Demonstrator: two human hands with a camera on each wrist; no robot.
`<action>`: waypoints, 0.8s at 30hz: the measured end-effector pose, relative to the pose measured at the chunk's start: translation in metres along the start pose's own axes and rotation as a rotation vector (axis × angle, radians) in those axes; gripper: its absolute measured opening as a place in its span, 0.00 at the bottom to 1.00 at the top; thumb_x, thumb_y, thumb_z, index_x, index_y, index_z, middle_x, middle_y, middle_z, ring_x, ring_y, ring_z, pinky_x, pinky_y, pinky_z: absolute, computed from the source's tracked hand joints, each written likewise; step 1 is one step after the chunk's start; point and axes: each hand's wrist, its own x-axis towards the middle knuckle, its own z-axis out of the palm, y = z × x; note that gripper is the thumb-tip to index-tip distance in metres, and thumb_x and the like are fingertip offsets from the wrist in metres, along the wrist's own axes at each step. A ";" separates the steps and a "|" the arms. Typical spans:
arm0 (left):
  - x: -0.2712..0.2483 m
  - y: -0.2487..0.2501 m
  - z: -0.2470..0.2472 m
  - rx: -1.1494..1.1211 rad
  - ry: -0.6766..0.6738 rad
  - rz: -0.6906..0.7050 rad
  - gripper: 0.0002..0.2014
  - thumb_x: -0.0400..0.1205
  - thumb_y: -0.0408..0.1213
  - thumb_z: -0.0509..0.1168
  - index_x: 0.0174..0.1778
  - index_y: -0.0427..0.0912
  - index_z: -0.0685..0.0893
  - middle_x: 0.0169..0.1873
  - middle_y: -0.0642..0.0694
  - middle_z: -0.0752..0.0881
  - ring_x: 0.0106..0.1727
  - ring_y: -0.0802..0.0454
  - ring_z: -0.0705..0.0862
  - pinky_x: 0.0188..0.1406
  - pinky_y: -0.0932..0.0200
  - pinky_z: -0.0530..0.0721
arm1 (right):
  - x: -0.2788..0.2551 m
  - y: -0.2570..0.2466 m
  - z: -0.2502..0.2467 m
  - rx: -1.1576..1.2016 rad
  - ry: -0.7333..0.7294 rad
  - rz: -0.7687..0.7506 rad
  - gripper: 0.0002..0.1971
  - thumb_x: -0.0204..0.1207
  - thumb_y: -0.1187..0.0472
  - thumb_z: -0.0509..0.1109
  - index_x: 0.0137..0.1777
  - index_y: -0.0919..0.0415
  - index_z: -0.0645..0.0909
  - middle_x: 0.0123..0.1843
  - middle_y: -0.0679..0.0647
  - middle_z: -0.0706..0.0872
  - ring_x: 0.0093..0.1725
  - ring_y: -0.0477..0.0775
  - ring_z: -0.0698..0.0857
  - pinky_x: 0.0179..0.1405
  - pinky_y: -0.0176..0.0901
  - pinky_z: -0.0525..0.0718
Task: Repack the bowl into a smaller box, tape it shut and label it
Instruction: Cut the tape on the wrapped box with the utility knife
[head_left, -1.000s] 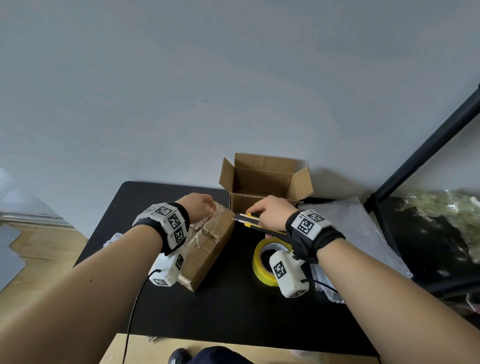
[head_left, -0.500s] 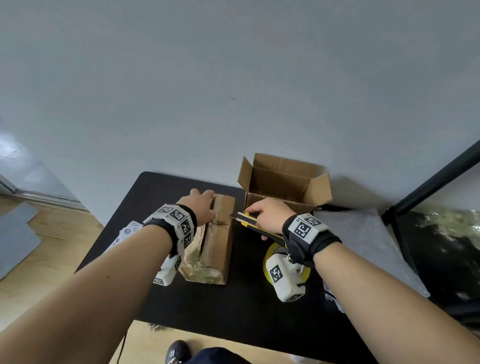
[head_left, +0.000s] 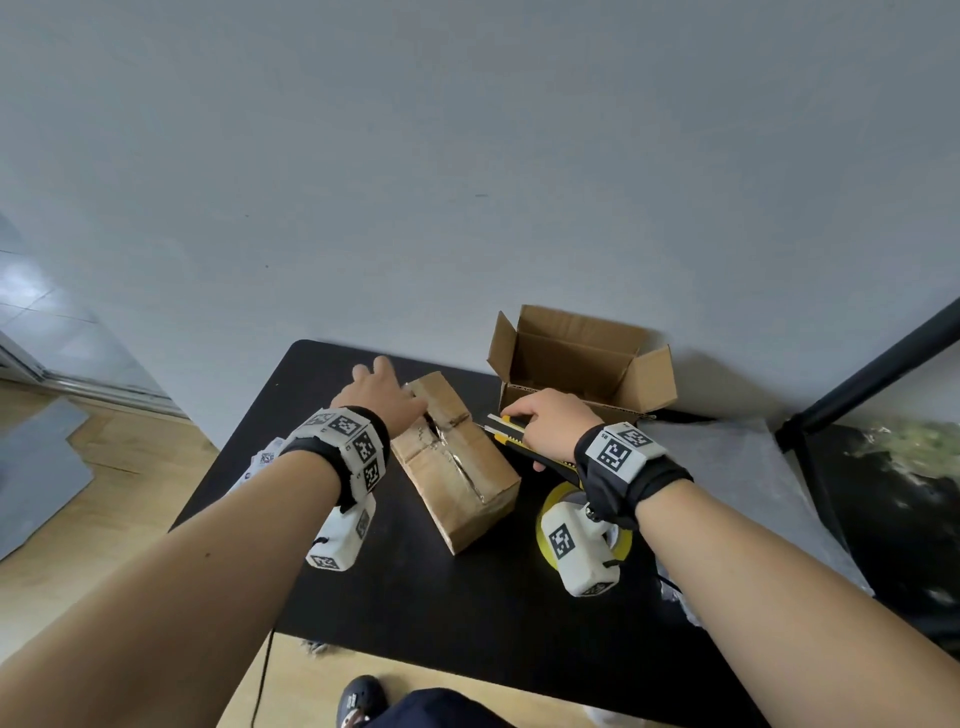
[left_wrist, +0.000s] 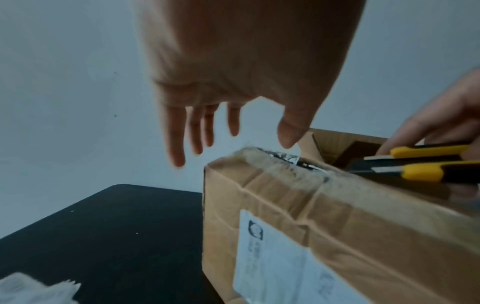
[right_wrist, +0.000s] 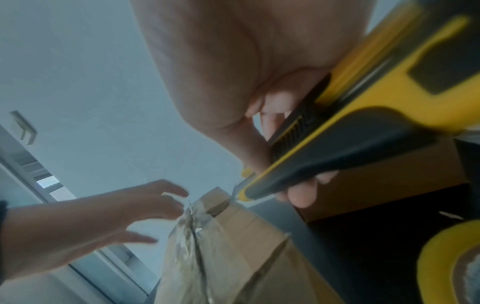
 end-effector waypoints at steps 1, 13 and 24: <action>0.002 0.001 0.000 0.016 0.012 0.107 0.26 0.77 0.45 0.62 0.71 0.45 0.68 0.69 0.40 0.71 0.68 0.38 0.74 0.64 0.46 0.76 | 0.000 0.001 0.000 0.002 0.006 0.004 0.28 0.77 0.72 0.61 0.76 0.51 0.73 0.70 0.54 0.81 0.49 0.56 0.87 0.46 0.45 0.88; -0.015 0.034 0.018 0.863 -0.382 0.635 0.60 0.61 0.45 0.82 0.82 0.57 0.49 0.83 0.49 0.49 0.84 0.43 0.43 0.79 0.32 0.51 | -0.015 0.024 0.005 0.117 0.055 0.088 0.24 0.79 0.69 0.61 0.72 0.51 0.77 0.65 0.55 0.83 0.43 0.56 0.89 0.45 0.53 0.91; -0.019 0.028 0.013 0.714 -0.253 0.483 0.57 0.62 0.58 0.78 0.81 0.61 0.48 0.66 0.47 0.71 0.68 0.44 0.74 0.66 0.41 0.73 | -0.022 0.029 0.002 0.183 0.158 0.135 0.21 0.78 0.68 0.57 0.67 0.51 0.80 0.58 0.53 0.86 0.37 0.59 0.91 0.44 0.54 0.91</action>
